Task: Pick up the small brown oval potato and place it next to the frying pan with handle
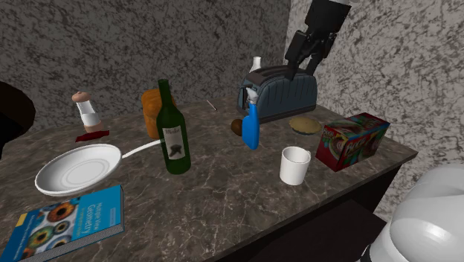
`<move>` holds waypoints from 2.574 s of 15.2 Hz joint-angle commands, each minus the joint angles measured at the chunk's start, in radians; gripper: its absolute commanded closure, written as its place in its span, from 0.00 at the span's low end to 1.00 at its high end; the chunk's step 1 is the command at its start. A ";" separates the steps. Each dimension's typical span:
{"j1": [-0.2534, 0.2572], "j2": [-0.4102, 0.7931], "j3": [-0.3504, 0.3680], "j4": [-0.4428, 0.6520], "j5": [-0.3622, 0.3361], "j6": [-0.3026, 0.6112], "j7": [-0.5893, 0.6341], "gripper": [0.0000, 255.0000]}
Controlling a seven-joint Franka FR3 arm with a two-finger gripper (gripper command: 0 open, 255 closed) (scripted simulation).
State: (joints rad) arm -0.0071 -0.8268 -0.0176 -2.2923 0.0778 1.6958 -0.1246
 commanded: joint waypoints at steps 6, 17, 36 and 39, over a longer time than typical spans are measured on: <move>-0.014 0.100 0.023 -0.070 -0.009 0.180 0.026 0.00; -0.055 0.426 0.069 -0.094 -0.053 0.552 0.105 0.00; -0.099 1.043 0.069 0.174 -0.252 0.919 0.317 0.00; -0.098 1.080 0.065 0.182 -0.261 0.947 0.323 0.00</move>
State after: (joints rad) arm -0.1110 0.2187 0.0413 -2.0974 -0.1822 2.6355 0.1958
